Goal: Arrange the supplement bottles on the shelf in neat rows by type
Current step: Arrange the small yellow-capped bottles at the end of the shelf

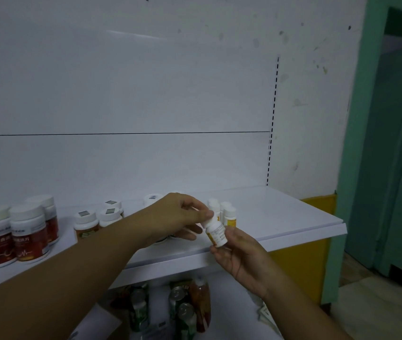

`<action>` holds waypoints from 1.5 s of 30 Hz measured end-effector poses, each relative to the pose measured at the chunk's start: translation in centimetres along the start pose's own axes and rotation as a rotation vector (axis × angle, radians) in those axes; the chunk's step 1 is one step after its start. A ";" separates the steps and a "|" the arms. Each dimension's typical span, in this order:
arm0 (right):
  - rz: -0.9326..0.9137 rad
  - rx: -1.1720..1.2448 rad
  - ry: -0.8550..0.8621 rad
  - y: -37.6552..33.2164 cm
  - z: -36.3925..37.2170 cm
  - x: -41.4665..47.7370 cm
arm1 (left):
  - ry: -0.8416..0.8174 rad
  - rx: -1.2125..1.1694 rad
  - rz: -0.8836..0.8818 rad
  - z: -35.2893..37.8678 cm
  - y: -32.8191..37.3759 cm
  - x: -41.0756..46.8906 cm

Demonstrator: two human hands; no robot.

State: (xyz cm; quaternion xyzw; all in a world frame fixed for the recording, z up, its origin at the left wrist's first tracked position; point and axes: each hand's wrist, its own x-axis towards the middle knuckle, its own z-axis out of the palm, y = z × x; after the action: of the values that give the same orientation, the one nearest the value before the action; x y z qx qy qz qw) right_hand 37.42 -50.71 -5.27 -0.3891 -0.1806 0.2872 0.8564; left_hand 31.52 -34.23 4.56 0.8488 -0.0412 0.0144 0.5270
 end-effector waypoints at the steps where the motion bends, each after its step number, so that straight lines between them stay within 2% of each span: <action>1: -0.005 -0.027 0.002 0.1 0.1 0.0 | 0.018 0.021 -0.016 0.1 -0.1 0.2; 8: 0.068 -0.011 0.039 0.0 0.8 -0.4 | -0.034 0.016 0.033 -0.3 -0.6 0.0; 11: 0.001 -0.091 0.043 0.1 0.9 -0.4 | -0.048 0.045 0.027 -0.4 -1.0 0.0; 17: -0.123 -0.162 0.072 0.3 1.1 -0.3 | 0.096 -0.087 0.001 0.1 -1.3 0.6; 20: -0.107 -0.102 0.067 0.0 1.2 -0.2 | 0.091 -0.104 0.055 0.1 -1.4 0.6; 24: -0.118 -0.233 0.062 -0.2 0.8 -0.1 | 0.078 -0.117 0.102 0.1 -1.4 0.7; 30: -0.246 -0.291 0.110 -0.1 0.0 0.3 | 0.178 -0.202 0.026 2.0 -2.8 1.2; 32: -0.267 -0.386 0.143 -0.1 0.1 0.4 | 0.191 -0.200 0.030 3.0 -3.4 1.4; 35: -0.326 -0.688 0.257 -0.6 -0.2 0.5 | 0.296 -0.175 0.075 3.8 -4.3 2.5; 39: -0.458 -0.877 0.436 -2.8 -1.5 1.7 | 0.448 0.072 0.151 5.2 -5.4 5.1; 45: -0.441 -1.212 0.539 -6.0 -3.5 4.7 | 0.523 0.205 0.053 6.9 -6.8 8.5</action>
State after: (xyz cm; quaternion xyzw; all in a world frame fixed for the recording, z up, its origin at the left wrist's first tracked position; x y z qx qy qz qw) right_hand 45.02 -52.92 -2.43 -0.8102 -0.1649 -0.1513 0.5418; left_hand 40.41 -37.84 -4.00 0.8637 0.0754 0.2508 0.4307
